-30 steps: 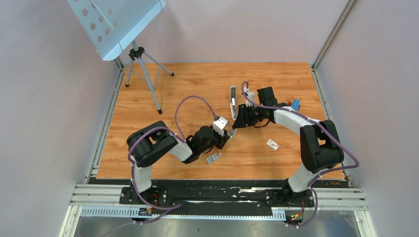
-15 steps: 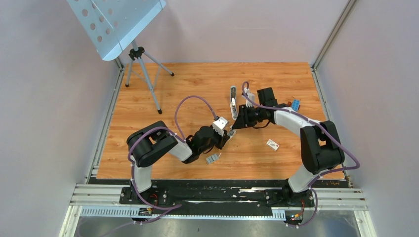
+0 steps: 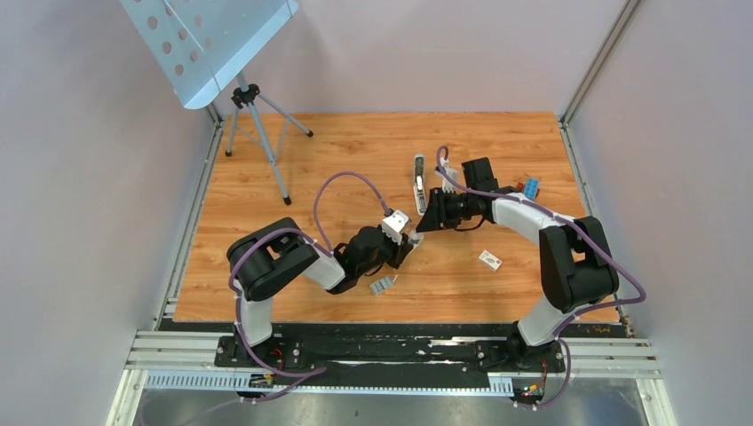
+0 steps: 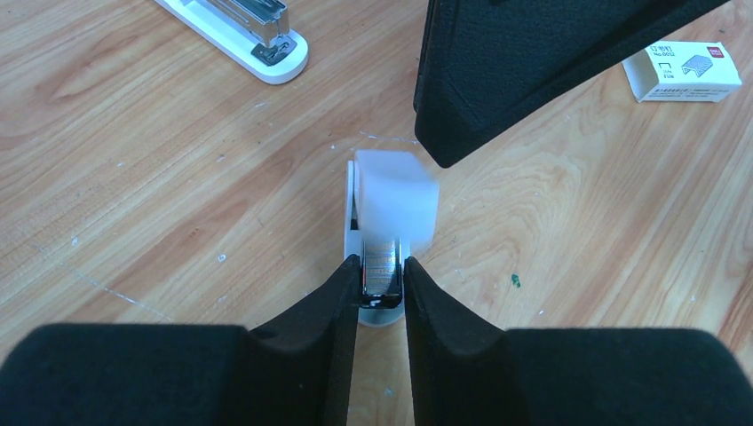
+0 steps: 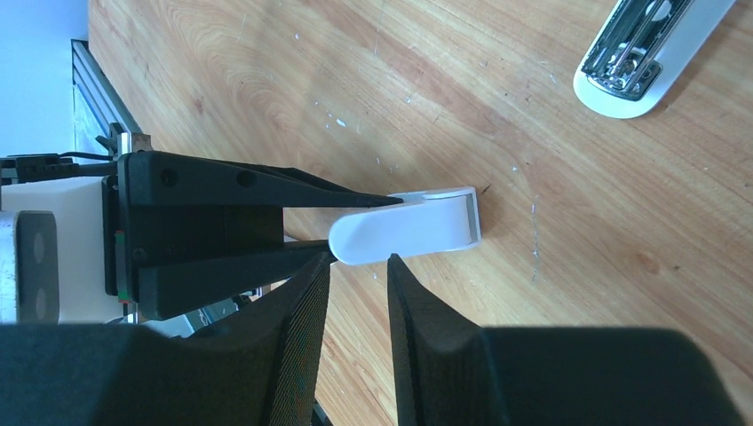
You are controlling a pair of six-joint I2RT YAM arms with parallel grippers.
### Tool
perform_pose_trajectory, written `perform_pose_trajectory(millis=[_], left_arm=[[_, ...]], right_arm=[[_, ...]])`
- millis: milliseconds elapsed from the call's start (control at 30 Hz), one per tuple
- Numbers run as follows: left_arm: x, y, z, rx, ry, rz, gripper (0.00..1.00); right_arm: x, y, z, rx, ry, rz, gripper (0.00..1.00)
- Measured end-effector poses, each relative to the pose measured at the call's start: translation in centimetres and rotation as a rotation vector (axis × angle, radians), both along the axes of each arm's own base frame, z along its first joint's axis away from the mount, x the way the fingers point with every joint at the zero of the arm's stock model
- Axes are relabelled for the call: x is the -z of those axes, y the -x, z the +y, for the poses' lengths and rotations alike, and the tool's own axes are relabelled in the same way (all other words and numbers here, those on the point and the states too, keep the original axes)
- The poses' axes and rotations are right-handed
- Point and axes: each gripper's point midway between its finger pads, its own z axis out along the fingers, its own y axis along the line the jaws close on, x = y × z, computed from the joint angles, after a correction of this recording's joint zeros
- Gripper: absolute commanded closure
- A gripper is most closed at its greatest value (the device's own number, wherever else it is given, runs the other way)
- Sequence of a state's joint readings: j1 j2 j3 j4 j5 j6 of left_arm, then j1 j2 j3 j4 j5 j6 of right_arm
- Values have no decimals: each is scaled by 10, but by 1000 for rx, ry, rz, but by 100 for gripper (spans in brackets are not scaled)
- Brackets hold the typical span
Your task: Load the staples into the stapler
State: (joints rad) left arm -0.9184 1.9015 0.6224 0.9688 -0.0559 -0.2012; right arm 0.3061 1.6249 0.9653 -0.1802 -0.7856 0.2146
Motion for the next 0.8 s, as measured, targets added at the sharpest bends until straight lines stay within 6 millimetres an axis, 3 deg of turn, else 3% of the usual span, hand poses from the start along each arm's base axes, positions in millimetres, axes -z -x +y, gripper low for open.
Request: perform_pose_trajectory(millis=[500, 667, 800], left_arm=[[-1, 7, 8, -4, -11, 28, 67], [-1, 17, 23, -24, -21, 57, 58], [-18, 18, 29, -52, 18, 75, 55]], right_arm=[[2, 2, 0, 20, -4, 33, 66], [4, 3, -1, 45, 7, 60, 55], [7, 1, -1, 85, 16, 92, 55]])
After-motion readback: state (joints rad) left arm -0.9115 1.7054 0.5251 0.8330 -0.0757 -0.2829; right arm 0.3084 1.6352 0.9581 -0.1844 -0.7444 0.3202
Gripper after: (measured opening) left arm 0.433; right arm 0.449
